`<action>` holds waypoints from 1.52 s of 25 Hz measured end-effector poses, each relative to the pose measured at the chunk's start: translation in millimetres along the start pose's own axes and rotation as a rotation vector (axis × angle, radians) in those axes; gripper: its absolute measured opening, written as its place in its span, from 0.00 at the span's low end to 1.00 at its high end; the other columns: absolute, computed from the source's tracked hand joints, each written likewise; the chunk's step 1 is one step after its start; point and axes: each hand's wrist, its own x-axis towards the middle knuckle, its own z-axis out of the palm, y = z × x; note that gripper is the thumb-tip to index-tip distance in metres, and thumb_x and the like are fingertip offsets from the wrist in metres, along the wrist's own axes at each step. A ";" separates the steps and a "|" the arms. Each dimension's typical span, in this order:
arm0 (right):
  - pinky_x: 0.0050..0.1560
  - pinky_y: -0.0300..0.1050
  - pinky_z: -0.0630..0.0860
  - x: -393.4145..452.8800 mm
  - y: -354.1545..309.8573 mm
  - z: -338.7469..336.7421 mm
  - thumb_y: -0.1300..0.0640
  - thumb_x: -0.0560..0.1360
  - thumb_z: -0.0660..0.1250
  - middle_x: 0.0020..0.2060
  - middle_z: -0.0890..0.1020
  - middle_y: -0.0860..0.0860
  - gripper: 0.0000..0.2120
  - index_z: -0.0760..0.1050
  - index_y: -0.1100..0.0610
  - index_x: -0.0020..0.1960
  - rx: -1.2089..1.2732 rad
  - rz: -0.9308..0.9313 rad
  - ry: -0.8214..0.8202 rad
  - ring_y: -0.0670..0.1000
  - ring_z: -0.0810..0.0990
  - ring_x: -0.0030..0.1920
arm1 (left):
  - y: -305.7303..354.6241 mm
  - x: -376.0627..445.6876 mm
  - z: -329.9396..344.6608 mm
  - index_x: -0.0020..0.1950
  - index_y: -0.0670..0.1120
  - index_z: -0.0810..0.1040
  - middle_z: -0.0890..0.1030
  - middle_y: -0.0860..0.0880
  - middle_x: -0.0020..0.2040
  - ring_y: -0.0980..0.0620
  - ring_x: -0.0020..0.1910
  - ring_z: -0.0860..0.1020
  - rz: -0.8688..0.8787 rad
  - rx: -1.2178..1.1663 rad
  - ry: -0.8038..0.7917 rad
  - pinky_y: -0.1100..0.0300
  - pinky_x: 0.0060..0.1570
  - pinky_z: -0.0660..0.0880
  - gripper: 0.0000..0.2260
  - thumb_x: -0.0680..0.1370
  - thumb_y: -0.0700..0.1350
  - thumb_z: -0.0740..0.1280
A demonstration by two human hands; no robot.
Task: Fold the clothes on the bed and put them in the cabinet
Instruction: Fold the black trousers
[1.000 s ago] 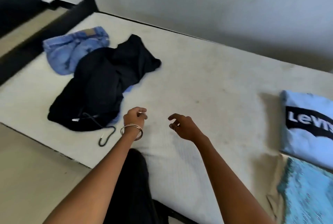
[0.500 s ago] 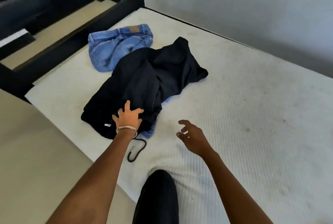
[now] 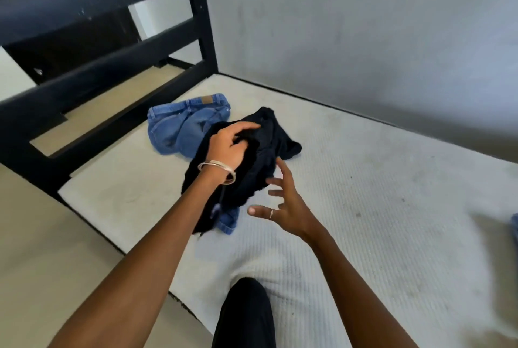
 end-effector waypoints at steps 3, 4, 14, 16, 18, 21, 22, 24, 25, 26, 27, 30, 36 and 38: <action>0.67 0.44 0.72 -17.4 -51.6 -18.8 0.44 0.63 0.81 0.73 0.65 0.44 0.59 0.43 0.43 0.78 0.011 -0.217 0.324 0.44 0.69 0.71 | 88.0 -2.8 37.8 0.56 0.53 0.83 0.83 0.54 0.56 0.56 0.57 0.80 0.048 -0.313 -0.016 0.51 0.63 0.75 0.23 0.72 0.30 0.60; 0.68 0.49 0.72 -26.7 -64.0 -34.2 0.46 0.63 0.80 0.74 0.65 0.44 0.56 0.44 0.41 0.77 -0.035 -0.254 0.459 0.46 0.69 0.71 | 116.4 -6.8 50.3 0.57 0.53 0.83 0.83 0.55 0.56 0.57 0.57 0.79 0.035 -0.419 -0.011 0.51 0.63 0.74 0.23 0.72 0.30 0.59; 0.30 0.40 0.69 -230.5 -120.9 -236.1 0.57 0.70 0.77 0.29 0.77 0.44 0.08 0.77 0.53 0.40 -0.512 0.089 0.707 0.51 0.79 0.36 | 313.5 -35.7 117.8 0.39 0.53 0.83 0.82 0.59 0.39 0.50 0.46 0.81 0.120 -0.523 0.185 0.44 0.46 0.81 0.19 0.66 0.34 0.58; 0.28 0.34 0.68 -269.0 -143.9 -263.4 0.55 0.66 0.80 0.28 0.78 0.44 0.10 0.77 0.51 0.37 -0.569 0.102 0.704 0.47 0.78 0.32 | 322.2 -44.3 122.2 0.39 0.52 0.84 0.82 0.58 0.40 0.49 0.46 0.81 0.148 -0.391 0.212 0.48 0.47 0.81 0.17 0.68 0.35 0.59; 0.34 0.36 0.74 -298.0 -161.5 -281.3 0.55 0.64 0.81 0.31 0.82 0.46 0.11 0.79 0.50 0.40 -0.628 0.119 0.576 0.48 0.82 0.34 | 323.9 -47.7 117.2 0.42 0.52 0.85 0.84 0.53 0.44 0.47 0.46 0.81 0.261 -0.079 0.194 0.53 0.49 0.80 0.15 0.69 0.37 0.61; 0.42 0.44 0.80 -336.7 -177.0 -289.9 0.58 0.65 0.81 0.38 0.85 0.48 0.14 0.80 0.50 0.46 -0.605 0.099 0.437 0.49 0.84 0.39 | 334.4 -55.3 114.6 0.43 0.52 0.85 0.84 0.49 0.40 0.43 0.35 0.83 0.231 0.049 0.036 0.52 0.40 0.82 0.13 0.70 0.39 0.63; 0.44 0.45 0.80 -344.8 -177.6 -289.7 0.60 0.66 0.80 0.39 0.85 0.48 0.15 0.80 0.50 0.48 -0.601 0.089 0.429 0.49 0.84 0.39 | 335.7 -59.2 116.5 0.43 0.51 0.85 0.84 0.47 0.36 0.43 0.30 0.82 0.204 0.071 -0.015 0.52 0.36 0.82 0.13 0.70 0.39 0.63; 0.46 0.45 0.80 -354.3 -172.9 -289.6 0.61 0.67 0.79 0.41 0.85 0.48 0.18 0.79 0.49 0.53 -0.609 0.082 0.428 0.49 0.84 0.40 | 332.9 -66.3 120.0 0.45 0.49 0.84 0.82 0.45 0.31 0.42 0.27 0.82 0.167 0.112 -0.101 0.53 0.32 0.82 0.12 0.71 0.38 0.63; 0.48 0.47 0.80 -356.1 -169.0 -290.8 0.61 0.67 0.79 0.43 0.85 0.49 0.21 0.78 0.48 0.55 -0.610 0.088 0.429 0.50 0.84 0.42 | 331.2 -69.0 120.3 0.45 0.48 0.84 0.82 0.45 0.31 0.41 0.29 0.82 0.159 0.141 -0.143 0.52 0.34 0.82 0.11 0.70 0.39 0.64; 0.50 0.49 0.81 -357.8 -165.0 -292.4 0.61 0.67 0.79 0.46 0.85 0.51 0.22 0.77 0.47 0.57 -0.623 0.100 0.437 0.53 0.84 0.44 | 330.7 -72.4 119.8 0.46 0.48 0.84 0.83 0.45 0.33 0.41 0.32 0.83 0.168 0.202 -0.195 0.51 0.38 0.82 0.08 0.70 0.41 0.66; 0.53 0.53 0.80 -358.2 -161.6 -294.7 0.58 0.66 0.79 0.50 0.83 0.52 0.25 0.75 0.45 0.59 -0.657 0.111 0.452 0.56 0.83 0.48 | 331.1 -75.3 118.4 0.46 0.49 0.83 0.83 0.46 0.38 0.42 0.37 0.83 0.200 0.325 -0.250 0.52 0.43 0.82 0.07 0.70 0.45 0.69; 0.58 0.58 0.76 -354.1 -155.0 -296.1 0.48 0.61 0.76 0.58 0.77 0.49 0.30 0.70 0.36 0.61 -0.759 0.098 0.449 0.55 0.78 0.54 | 323.5 -87.4 127.0 0.48 0.51 0.78 0.72 0.47 0.53 0.44 0.49 0.77 0.329 0.753 -0.443 0.50 0.51 0.78 0.15 0.67 0.57 0.75; 0.38 0.51 0.73 -343.4 -140.9 -294.4 0.61 0.68 0.69 0.30 0.72 0.54 0.26 0.67 0.36 0.56 -0.981 0.038 0.462 0.51 0.68 0.29 | 279.4 -97.3 151.3 0.48 0.55 0.69 0.74 0.42 0.44 0.42 0.32 0.80 0.424 0.549 -0.549 0.51 0.29 0.80 0.17 0.73 0.32 0.59; 0.38 0.55 0.76 -350.1 -128.6 -298.7 0.65 0.68 0.65 0.33 0.75 0.55 0.27 0.66 0.37 0.57 -1.112 0.059 0.527 0.53 0.71 0.31 | 280.3 -99.3 155.3 0.51 0.58 0.71 0.71 0.46 0.48 0.45 0.36 0.76 0.674 0.544 -0.535 0.56 0.29 0.77 0.23 0.70 0.30 0.56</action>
